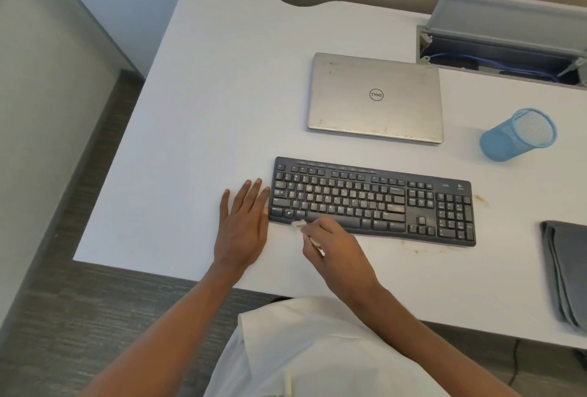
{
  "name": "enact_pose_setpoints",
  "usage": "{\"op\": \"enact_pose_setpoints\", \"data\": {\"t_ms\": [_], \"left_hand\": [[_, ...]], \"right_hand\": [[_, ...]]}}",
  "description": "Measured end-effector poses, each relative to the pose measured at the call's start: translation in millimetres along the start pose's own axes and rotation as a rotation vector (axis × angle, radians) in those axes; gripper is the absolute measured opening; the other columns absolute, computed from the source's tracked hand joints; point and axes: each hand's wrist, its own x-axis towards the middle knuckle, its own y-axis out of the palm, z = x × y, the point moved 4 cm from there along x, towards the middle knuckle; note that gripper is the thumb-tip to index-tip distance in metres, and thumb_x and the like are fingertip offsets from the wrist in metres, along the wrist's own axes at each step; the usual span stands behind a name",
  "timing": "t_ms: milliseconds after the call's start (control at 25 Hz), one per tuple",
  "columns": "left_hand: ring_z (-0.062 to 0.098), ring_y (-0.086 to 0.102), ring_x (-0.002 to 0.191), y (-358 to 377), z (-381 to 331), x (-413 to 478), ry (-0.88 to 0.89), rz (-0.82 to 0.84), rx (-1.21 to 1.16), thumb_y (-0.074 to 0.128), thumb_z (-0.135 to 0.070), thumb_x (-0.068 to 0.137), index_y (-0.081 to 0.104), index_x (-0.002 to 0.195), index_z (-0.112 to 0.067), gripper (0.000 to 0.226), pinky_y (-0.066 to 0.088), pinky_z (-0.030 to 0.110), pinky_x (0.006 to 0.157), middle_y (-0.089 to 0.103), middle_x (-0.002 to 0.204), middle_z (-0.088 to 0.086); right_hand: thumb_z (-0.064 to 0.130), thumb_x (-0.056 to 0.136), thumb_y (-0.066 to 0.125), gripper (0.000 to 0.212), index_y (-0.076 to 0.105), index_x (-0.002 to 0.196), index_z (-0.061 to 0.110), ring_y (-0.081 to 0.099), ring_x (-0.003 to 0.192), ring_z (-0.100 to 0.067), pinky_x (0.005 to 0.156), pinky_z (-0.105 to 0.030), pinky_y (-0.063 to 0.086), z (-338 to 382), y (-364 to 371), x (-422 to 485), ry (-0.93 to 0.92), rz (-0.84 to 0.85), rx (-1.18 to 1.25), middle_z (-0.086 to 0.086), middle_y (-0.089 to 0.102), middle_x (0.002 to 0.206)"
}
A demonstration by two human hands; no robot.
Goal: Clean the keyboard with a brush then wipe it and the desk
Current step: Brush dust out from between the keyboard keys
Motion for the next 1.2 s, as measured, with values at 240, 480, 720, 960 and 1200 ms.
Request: {"op": "enact_pose_setpoints", "data": {"t_ms": [240,480,720,960,1200], "left_hand": [[0.017,0.029,0.160,-1,7,-1,-0.031,-0.049,-0.128,0.023,-0.019,0.109,0.046,0.158,-0.011,0.055,0.016,0.054,0.131,0.038,0.170,0.003],[0.021,0.026,0.161,-1,8,0,-0.111,-0.083,-0.197,0.034,0.000,0.104,0.044,0.158,-0.005,0.055,0.013,0.045,0.133,0.033,0.171,0.009],[0.019,0.027,0.161,3,10,2,-0.117,-0.056,-0.153,0.022,-0.020,0.106,0.048,0.156,-0.007,0.057,0.013,0.043,0.133,0.036,0.171,0.007],[0.019,0.029,0.160,2,9,2,-0.126,-0.050,-0.143,0.023,-0.022,0.106,0.049,0.155,-0.008,0.057,0.017,0.045,0.133,0.038,0.169,0.006],[0.019,0.029,0.160,1,8,2,-0.128,-0.040,-0.146,0.024,-0.023,0.105,0.048,0.155,-0.008,0.058,0.017,0.045,0.133,0.038,0.170,0.006]], "right_hand": [[0.019,0.106,0.054,0.020,0.069,0.116,0.013,0.061,0.092,-0.011,0.081,-0.030,0.053,21,18,34,-0.071,0.105,0.041,0.004,0.060,0.110],[0.018,0.103,0.061,0.013,0.071,0.109,0.013,0.070,0.082,-0.003,0.076,-0.018,0.057,23,-23,82,0.121,-0.094,0.316,0.004,0.075,0.090],[0.022,0.102,0.061,0.014,0.070,0.092,0.018,0.070,0.066,-0.008,0.073,-0.040,0.060,20,-14,112,0.196,0.055,0.251,0.004,0.073,0.071],[0.021,0.101,0.063,0.013,0.073,0.095,0.016,0.072,0.068,-0.014,0.076,-0.044,0.060,2,-33,145,0.280,-0.084,0.279,0.002,0.075,0.071],[0.023,0.103,0.060,0.014,0.072,0.101,0.016,0.072,0.067,-0.015,0.074,-0.046,0.062,-17,-48,148,0.350,-0.179,0.293,-0.001,0.074,0.071]]}}
